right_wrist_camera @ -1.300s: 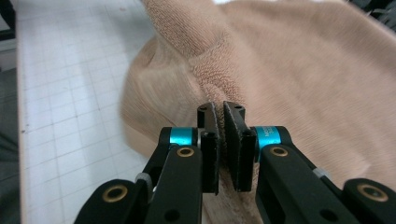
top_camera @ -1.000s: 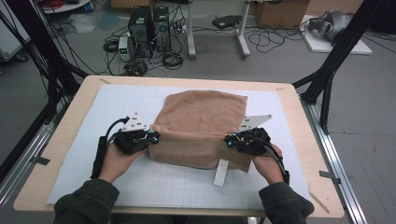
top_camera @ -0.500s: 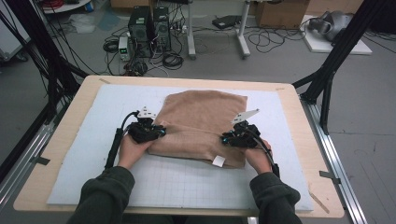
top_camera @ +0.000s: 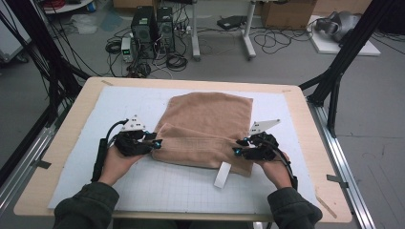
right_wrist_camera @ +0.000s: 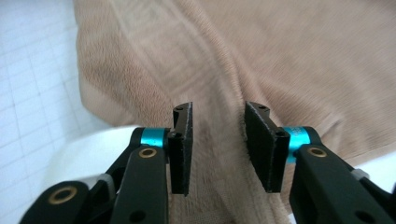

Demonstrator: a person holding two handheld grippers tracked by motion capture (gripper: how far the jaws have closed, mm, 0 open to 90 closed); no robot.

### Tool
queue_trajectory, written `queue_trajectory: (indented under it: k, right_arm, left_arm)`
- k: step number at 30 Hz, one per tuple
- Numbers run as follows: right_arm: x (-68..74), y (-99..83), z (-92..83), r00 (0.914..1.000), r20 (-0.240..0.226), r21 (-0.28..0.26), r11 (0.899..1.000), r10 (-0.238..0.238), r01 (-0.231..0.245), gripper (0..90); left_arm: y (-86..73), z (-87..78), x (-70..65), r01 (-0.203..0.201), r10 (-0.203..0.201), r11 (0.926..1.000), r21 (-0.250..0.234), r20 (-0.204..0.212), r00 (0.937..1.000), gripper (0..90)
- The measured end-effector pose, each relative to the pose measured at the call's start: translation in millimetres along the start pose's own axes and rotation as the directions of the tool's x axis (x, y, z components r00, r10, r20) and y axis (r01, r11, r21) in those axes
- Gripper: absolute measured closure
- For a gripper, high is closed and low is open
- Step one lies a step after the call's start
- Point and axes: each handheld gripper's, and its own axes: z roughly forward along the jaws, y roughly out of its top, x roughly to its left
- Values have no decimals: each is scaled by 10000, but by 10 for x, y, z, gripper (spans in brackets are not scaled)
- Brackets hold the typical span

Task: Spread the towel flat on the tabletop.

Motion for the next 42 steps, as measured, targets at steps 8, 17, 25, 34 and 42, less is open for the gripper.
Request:
queue_trajectory:
  k: [8,17,25,34,42]
  right_arm:
    - [-15,-101,169,9990,-245,121,9992,372,-369,699]
    - [42,-70,138,9992,-406,144,9999,38,-32,817]
    - [138,-29,-35,9983,-583,-350,9994,-93,72,825]
    - [280,77,-165,9964,-645,-671,9965,-549,506,826]
    - [486,98,-219,9897,-1056,-841,9926,-967,880,825]
  left_arm:
    - [-94,348,-83,-345,337,9955,882,98,9994,649]
    - [-64,211,-102,-496,497,9956,798,3,9988,871]
    - [-43,-50,-182,-581,578,9977,346,87,9983,874]
    - [-38,-333,-271,-753,752,9971,-66,-23,9972,875]
    - [-143,-577,-388,-1149,1147,9933,-90,-217,9932,875]
